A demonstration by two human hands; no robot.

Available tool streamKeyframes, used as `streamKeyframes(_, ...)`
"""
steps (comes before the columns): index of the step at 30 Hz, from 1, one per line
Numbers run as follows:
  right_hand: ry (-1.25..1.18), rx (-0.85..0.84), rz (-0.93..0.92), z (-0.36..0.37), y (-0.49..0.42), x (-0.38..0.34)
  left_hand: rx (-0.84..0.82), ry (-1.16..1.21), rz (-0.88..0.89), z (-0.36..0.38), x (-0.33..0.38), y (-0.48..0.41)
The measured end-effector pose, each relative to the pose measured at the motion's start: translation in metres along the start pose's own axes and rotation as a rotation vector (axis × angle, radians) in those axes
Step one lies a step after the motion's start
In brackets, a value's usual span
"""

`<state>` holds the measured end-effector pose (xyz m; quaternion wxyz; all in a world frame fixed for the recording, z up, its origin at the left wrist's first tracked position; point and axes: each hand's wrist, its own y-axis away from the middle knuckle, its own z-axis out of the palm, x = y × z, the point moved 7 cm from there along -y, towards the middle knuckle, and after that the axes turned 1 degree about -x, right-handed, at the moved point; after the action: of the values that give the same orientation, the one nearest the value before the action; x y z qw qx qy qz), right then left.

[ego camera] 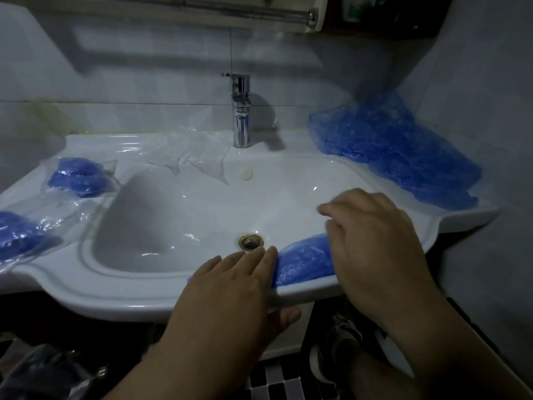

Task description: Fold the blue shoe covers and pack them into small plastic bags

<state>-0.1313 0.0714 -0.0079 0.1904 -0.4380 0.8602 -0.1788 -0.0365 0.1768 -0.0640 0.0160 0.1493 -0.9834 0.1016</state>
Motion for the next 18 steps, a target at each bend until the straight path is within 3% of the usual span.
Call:
streamKeyframes(3,-0.183,-0.334,-0.309,0.019,0.018,-0.052,-0.076,0.066,0.000,0.010,0.001,-0.002)
streamKeyframes(6,-0.205,-0.547,-0.310,0.044,0.031,-0.064,-0.031,0.102,-0.025,0.010,-0.003,-0.002)
streamKeyframes(9,-0.155,-0.546,-0.215,0.048,0.031,-0.046,0.007,0.115,0.028,0.006,-0.005,0.003)
streamKeyframes(14,-0.005,-0.590,-0.128,0.040,0.029,-0.021,-0.066,0.016,-0.038,0.005,-0.008,0.002)
streamKeyframes(18,0.018,-0.612,-0.128,0.033,0.026,-0.006,-0.017,-0.026,-0.048,0.002,-0.018,0.007)
